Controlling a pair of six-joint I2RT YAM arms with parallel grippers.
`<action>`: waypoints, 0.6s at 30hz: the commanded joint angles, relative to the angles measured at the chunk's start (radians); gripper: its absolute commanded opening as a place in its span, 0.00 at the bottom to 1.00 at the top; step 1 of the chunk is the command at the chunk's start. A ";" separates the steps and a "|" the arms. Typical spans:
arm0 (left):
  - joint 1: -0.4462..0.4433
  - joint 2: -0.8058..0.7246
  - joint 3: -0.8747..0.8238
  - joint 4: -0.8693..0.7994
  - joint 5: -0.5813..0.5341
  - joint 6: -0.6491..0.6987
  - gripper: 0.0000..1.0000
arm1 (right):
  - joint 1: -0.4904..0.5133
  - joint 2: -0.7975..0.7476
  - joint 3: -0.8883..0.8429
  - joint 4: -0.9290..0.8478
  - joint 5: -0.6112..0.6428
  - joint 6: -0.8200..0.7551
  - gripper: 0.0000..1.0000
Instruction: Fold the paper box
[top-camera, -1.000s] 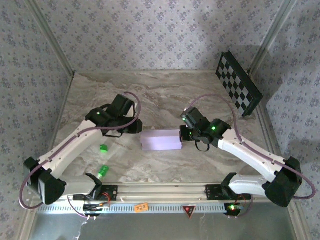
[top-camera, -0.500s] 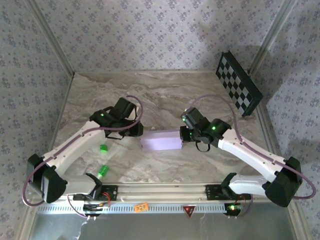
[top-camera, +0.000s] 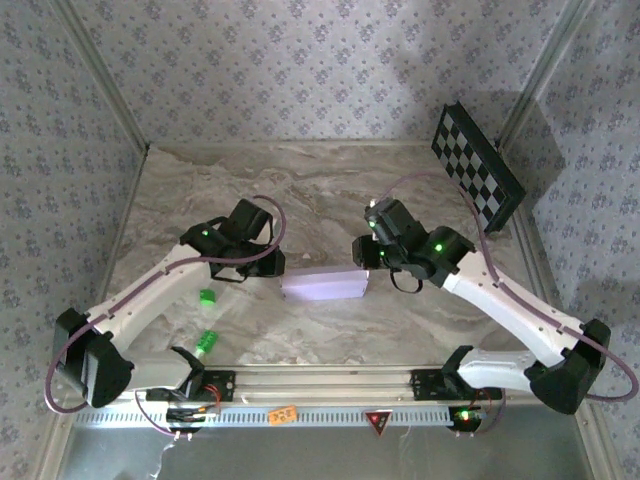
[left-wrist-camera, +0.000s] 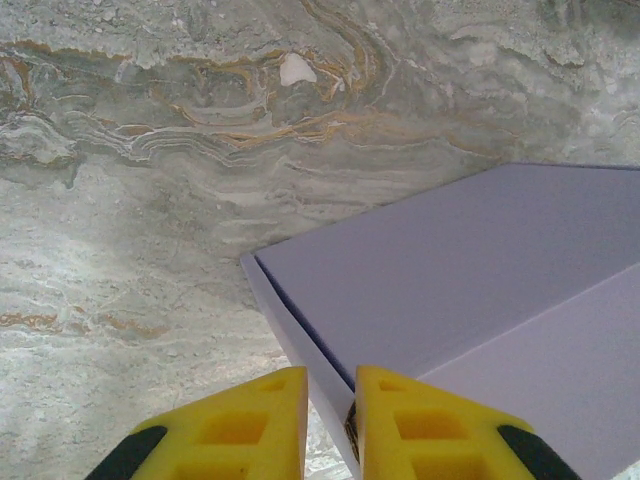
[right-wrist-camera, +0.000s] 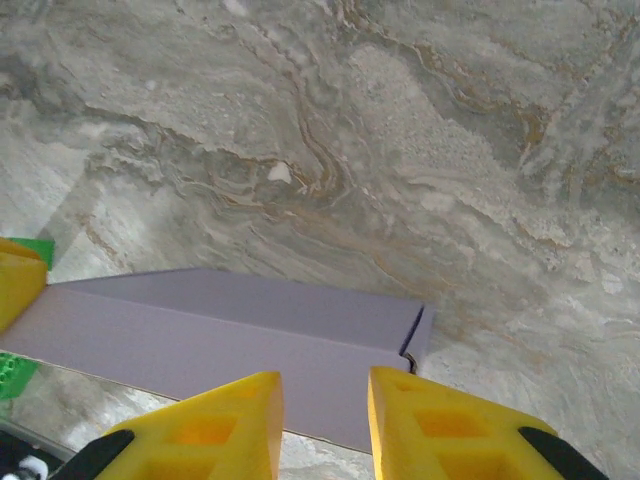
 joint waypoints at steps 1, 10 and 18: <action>0.002 -0.018 -0.013 -0.021 0.007 -0.014 0.21 | 0.007 0.031 0.045 -0.011 -0.010 -0.025 0.27; 0.003 -0.020 -0.041 -0.007 0.007 -0.019 0.20 | 0.004 0.072 -0.075 0.028 -0.059 0.001 0.16; 0.001 -0.018 -0.055 0.002 -0.001 -0.022 0.20 | 0.001 0.051 -0.157 0.050 -0.073 0.038 0.14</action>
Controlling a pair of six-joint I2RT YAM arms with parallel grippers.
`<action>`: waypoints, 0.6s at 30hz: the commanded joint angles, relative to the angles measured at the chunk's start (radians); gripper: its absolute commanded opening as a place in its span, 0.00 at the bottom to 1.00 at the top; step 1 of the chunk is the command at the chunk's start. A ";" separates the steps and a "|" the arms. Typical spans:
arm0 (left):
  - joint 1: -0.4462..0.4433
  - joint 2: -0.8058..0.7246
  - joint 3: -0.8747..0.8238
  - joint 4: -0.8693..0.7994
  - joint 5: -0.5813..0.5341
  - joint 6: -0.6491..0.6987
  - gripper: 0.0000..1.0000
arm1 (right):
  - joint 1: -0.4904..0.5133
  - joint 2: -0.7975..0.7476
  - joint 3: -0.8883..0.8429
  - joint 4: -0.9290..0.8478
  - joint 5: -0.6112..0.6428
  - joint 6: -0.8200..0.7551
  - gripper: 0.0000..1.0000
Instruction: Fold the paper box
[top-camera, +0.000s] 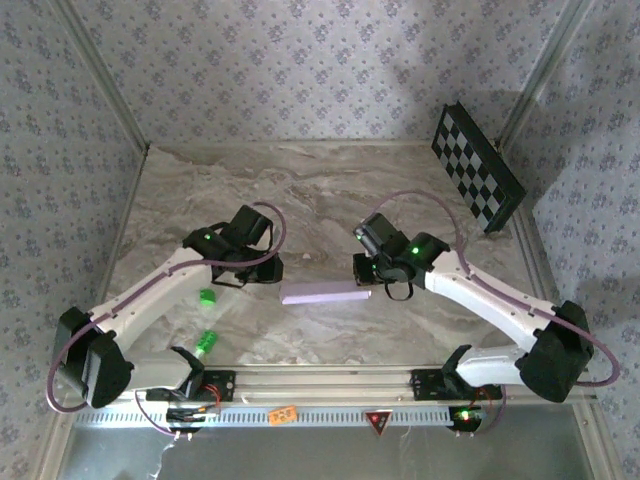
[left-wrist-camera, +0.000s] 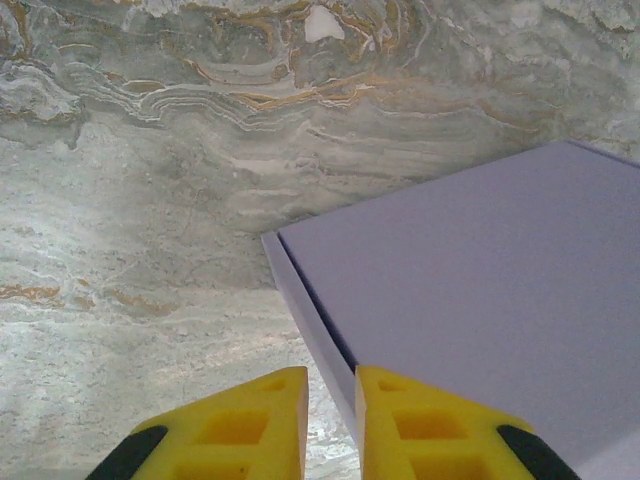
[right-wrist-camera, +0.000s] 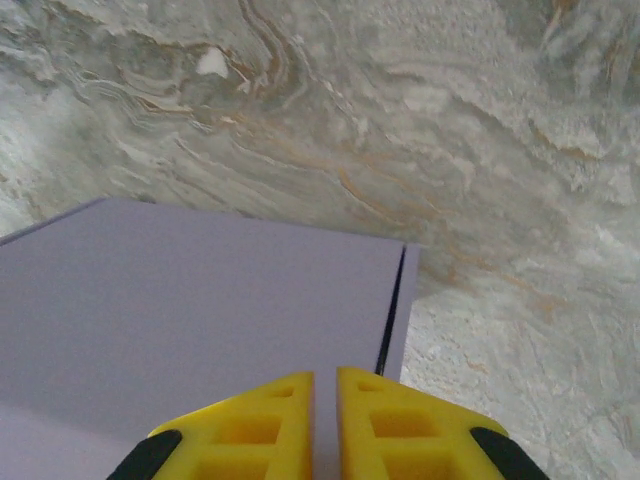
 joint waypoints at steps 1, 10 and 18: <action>0.002 -0.014 0.002 0.001 -0.003 -0.012 0.20 | -0.003 -0.018 0.016 0.003 -0.019 0.025 0.15; 0.003 -0.015 0.025 0.007 0.012 0.003 0.25 | -0.014 -0.019 0.066 -0.031 0.009 -0.017 0.18; -0.037 0.104 0.076 0.064 0.163 0.136 0.34 | 0.000 -0.092 -0.024 -0.047 -0.005 0.008 0.21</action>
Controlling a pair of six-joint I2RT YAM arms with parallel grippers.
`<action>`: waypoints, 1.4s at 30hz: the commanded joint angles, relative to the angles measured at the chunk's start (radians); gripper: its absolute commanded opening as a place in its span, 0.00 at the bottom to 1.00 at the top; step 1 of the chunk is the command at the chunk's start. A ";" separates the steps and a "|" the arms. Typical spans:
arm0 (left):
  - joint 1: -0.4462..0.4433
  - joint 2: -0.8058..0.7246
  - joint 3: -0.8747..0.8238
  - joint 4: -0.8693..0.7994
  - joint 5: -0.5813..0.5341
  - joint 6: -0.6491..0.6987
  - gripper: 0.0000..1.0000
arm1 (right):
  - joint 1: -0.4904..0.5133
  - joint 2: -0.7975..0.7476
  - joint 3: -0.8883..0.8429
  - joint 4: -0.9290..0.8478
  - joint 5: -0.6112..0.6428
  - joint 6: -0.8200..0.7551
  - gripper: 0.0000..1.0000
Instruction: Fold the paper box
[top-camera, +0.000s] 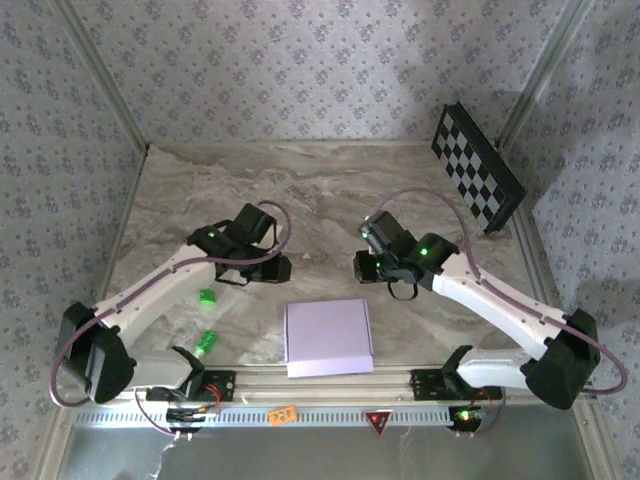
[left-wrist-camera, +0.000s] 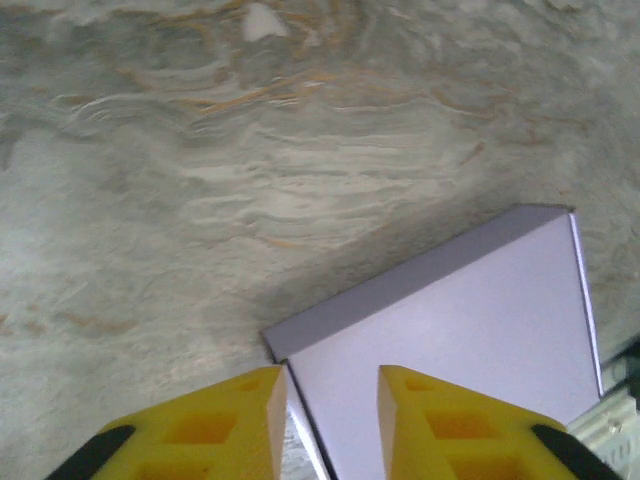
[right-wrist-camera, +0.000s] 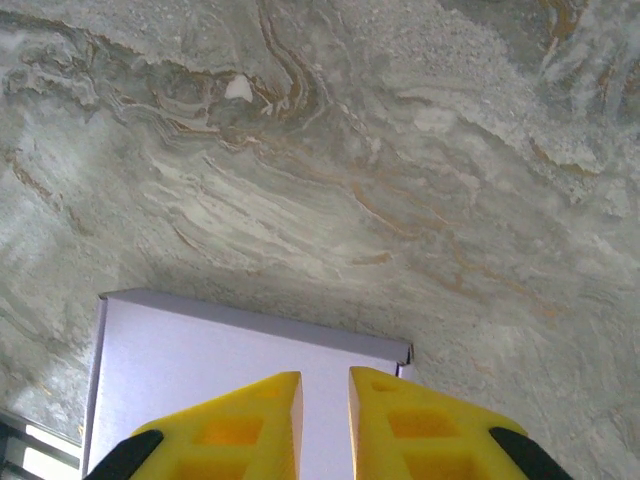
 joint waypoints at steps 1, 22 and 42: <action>-0.025 0.088 0.061 0.031 0.109 0.107 0.37 | 0.007 -0.045 -0.036 -0.040 0.004 0.027 0.21; -0.104 0.525 0.276 -0.123 0.240 0.699 0.57 | 0.005 -0.109 -0.036 -0.094 0.034 0.047 0.23; -0.087 0.576 0.268 -0.102 0.182 0.699 0.26 | 0.015 -0.119 -0.028 -0.080 0.041 -0.010 0.23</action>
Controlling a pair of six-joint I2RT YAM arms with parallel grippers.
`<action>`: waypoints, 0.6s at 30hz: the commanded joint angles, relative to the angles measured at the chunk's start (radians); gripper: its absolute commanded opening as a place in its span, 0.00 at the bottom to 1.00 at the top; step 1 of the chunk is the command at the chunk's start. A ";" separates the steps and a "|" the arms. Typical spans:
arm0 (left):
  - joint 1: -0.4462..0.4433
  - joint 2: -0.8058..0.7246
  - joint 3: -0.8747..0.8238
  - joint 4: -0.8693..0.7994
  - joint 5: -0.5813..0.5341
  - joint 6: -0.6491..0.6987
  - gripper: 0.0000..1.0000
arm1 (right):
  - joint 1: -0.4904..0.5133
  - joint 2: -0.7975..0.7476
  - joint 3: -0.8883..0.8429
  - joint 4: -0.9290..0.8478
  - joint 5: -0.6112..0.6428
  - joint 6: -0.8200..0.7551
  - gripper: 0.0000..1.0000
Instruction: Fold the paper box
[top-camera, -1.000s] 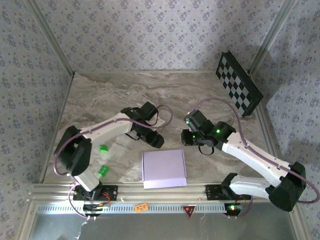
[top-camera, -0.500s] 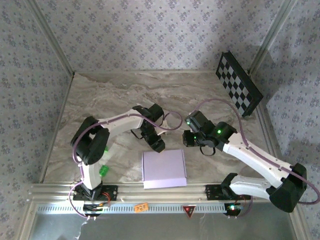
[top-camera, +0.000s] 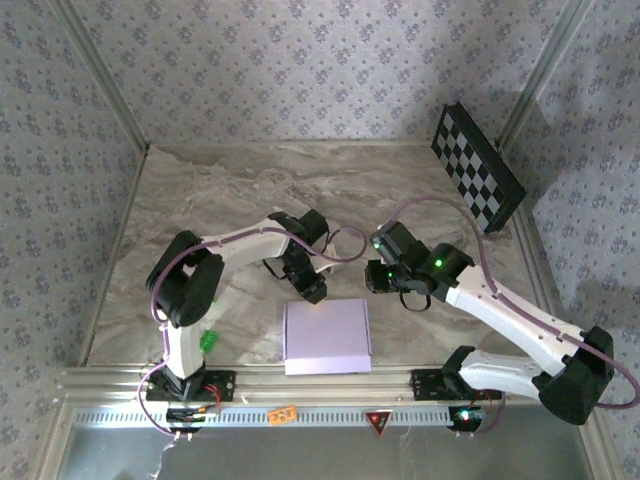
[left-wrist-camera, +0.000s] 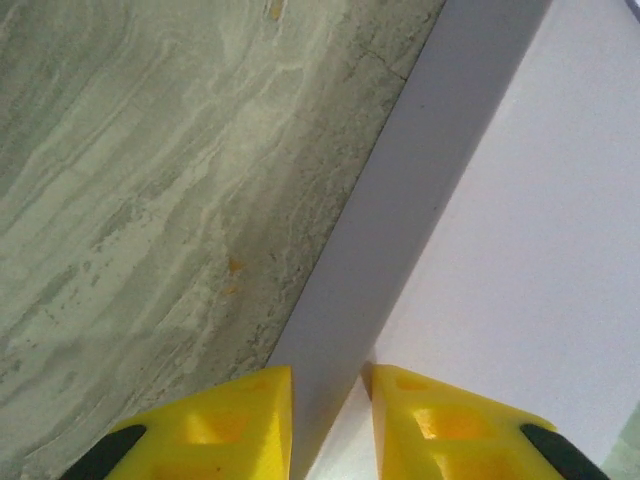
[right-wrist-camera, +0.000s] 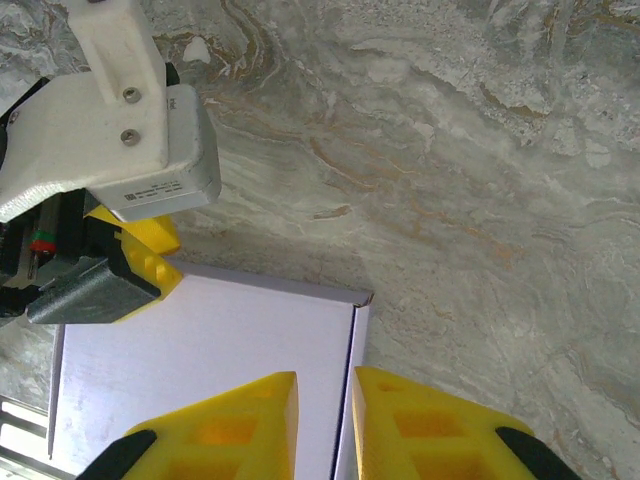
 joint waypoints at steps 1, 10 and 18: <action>0.017 0.012 0.006 0.007 -0.036 0.005 0.25 | 0.014 -0.028 0.021 -0.003 0.017 -0.055 0.23; 0.064 0.019 -0.008 0.033 -0.005 -0.011 0.22 | 0.174 -0.151 -0.116 0.215 -0.109 -0.462 0.45; 0.094 0.027 0.007 0.024 -0.007 -0.008 0.21 | 0.386 -0.107 -0.150 0.241 0.016 -0.824 0.70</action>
